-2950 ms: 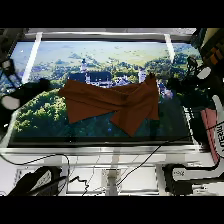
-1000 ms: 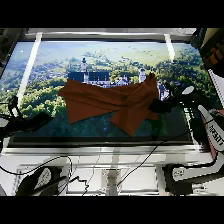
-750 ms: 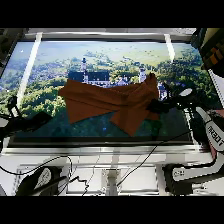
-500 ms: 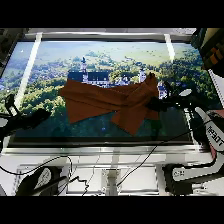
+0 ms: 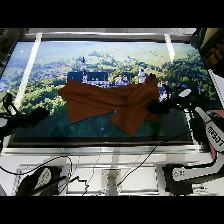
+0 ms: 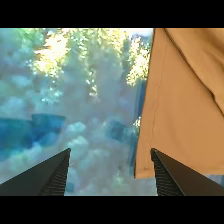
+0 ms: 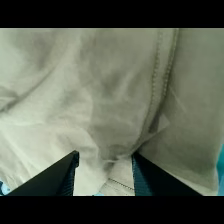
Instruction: Fold the clothes and pants, and hang the long-sleeved shirts on hangers.
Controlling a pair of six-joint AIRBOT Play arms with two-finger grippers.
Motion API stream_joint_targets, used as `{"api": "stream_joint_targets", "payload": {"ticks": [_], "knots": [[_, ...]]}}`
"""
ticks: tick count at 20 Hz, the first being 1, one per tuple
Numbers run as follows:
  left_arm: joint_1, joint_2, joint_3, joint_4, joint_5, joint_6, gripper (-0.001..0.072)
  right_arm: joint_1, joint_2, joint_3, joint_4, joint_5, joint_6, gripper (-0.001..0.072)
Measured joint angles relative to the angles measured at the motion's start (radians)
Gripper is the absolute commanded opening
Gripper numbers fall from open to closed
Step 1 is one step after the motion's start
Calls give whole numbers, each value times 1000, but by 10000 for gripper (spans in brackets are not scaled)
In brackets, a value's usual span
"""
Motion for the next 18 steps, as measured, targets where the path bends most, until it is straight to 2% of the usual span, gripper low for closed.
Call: {"api": "stream_joint_targets", "payload": {"ticks": [2, 3, 4, 5, 7, 8, 9, 15, 18], "knots": [[0, 0, 0, 0, 2, 0, 575, 0, -2, -1, 3, -6, 5, 381], [0, 0, 0, -1, 2, 0, 575, 0, -4, -1, 14, -13, 9, 346], [0, 0, 0, -2, 2, 0, 575, 1, -8, -1, 32, -28, 9, 254], [0, 0, 0, -2, 3, 0, 575, 1, -11, -1, 46, -47, 9, 191], [-4, 0, 0, -3, 13, 0, 575, 3, -13, -2, 81, -79, 9, 157], [-11, -2, 0, -4, 24, 0, 576, 6, -13, -2, 98, -88, 9, 58], [-23, -5, 0, -9, 45, 0, 576, 10, -14, -2, 105, -93, 9, 24], [-135, -129, 22, -128, 241, 0, 576, 28, 2, 1, 135, -107, 8, 22], [-163, -251, 103, -188, 280, 0, 576, 29, 44, 17, 140, -91, -16, 23]]}}
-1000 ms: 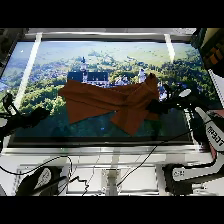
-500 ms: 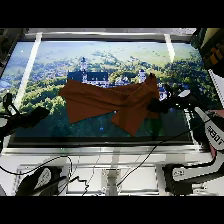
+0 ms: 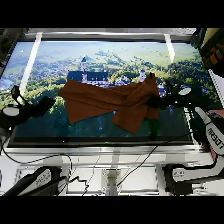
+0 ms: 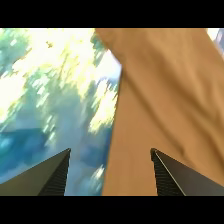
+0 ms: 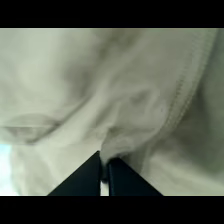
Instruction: Fold the clothes and pants, and hang the long-sleeved shirts on hangers.
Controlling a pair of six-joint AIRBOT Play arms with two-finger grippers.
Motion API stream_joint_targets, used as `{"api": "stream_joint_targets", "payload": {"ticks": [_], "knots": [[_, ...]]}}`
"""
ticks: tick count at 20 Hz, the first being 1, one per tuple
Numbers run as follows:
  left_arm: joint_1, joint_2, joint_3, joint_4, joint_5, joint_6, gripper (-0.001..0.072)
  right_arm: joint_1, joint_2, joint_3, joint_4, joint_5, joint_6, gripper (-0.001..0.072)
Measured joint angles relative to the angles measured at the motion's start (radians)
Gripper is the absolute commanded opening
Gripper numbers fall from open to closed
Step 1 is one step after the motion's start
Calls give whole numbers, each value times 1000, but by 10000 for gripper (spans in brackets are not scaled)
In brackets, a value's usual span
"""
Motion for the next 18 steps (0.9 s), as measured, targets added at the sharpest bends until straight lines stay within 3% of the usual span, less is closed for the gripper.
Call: {"api": "stream_joint_targets", "payload": {"ticks": [7, 18], "knots": [[-31, -251, 212, -43, -18, 0, 576, 1, 129, 25, -1, 19, -24, 23], [-77, -502, 359, -67, 30, 3, 574, 1, 154, 28, -5, 22, -27, 23]]}}
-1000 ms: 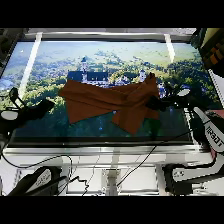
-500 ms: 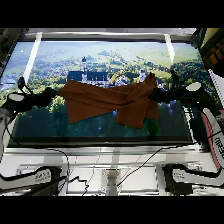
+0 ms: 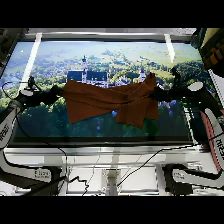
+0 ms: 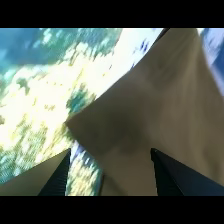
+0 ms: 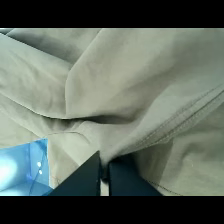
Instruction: Fold the clothes and pants, and hang the long-sleeved shirts on hangers.
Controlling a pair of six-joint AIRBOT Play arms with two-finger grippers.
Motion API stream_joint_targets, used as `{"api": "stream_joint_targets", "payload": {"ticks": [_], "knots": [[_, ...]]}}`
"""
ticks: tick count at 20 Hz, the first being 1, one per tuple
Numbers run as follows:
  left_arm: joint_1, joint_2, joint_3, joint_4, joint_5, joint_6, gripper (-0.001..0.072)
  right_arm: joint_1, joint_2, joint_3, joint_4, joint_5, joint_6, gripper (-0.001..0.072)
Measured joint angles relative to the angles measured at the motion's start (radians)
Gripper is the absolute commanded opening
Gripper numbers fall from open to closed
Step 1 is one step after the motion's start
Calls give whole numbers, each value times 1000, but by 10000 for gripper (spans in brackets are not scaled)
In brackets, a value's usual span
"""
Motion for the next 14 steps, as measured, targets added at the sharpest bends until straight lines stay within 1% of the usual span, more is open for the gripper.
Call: {"api": "stream_joint_targets", "payload": {"ticks": [1, 2, 3, 4, 5, 10, 14], "knots": [[-7, -14, 11, 0, 13, 0, 569, 0, 0, 0, 1, 0, 0, 23], [-17, -29, 23, 1, 35, 0, 457, 0, 0, 0, 0, 0, 0, 23], [-26, -39, 32, 5, 63, 0, 264, 0, 1, 0, 1, 0, 0, 23], [-35, -49, 38, 10, 87, -1, 34, 0, 1, 0, 1, 0, 0, 23], [-44, -55, 44, 14, 104, -5, 13, 0, 1, 0, 0, 0, 0, 23], [-64, -26, 129, 16, 158, -3, 13, 0, 6, 29, 7, 2, 2, 23], [-68, 83, 266, 14, 174, 9, 13, 1, 8, 179, 54, -9, 10, 23]]}}
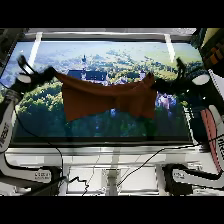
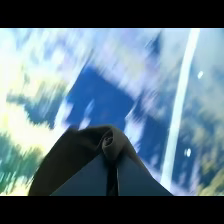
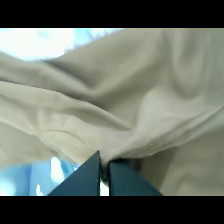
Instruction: Fold the clothes and pants, and hang the long-sleeved shirts on hangers.
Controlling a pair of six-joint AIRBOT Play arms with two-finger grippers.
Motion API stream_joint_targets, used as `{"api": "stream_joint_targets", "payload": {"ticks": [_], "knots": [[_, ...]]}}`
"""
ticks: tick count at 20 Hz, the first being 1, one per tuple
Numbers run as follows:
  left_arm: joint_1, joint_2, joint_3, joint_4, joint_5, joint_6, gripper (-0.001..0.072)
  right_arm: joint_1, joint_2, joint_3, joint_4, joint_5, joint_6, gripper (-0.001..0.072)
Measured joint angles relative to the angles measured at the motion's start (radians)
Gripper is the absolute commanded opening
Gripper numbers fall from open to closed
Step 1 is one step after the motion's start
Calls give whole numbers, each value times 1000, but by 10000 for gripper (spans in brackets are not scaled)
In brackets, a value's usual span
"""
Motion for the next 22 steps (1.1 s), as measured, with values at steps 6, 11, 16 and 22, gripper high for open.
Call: {"api": "stream_joint_targets", "payload": {"ticks": [6, 11, 16, 22], "knots": [[-2, 282, 176, -1, 20, 65, 13, 0, 4, 419, 50, 16, 21, 23], [-1, 580, 211, 19, -37, 207, 13, 0, 41, 772, 41, 211, 26, 23], [-1, 852, 217, 188, -166, 231, 12, 0, 267, 855, -115, 330, 27, 22], [-1, 1013, 214, 499, -452, -27, 11, 0, 513, 871, -395, 256, 36, 20]]}}
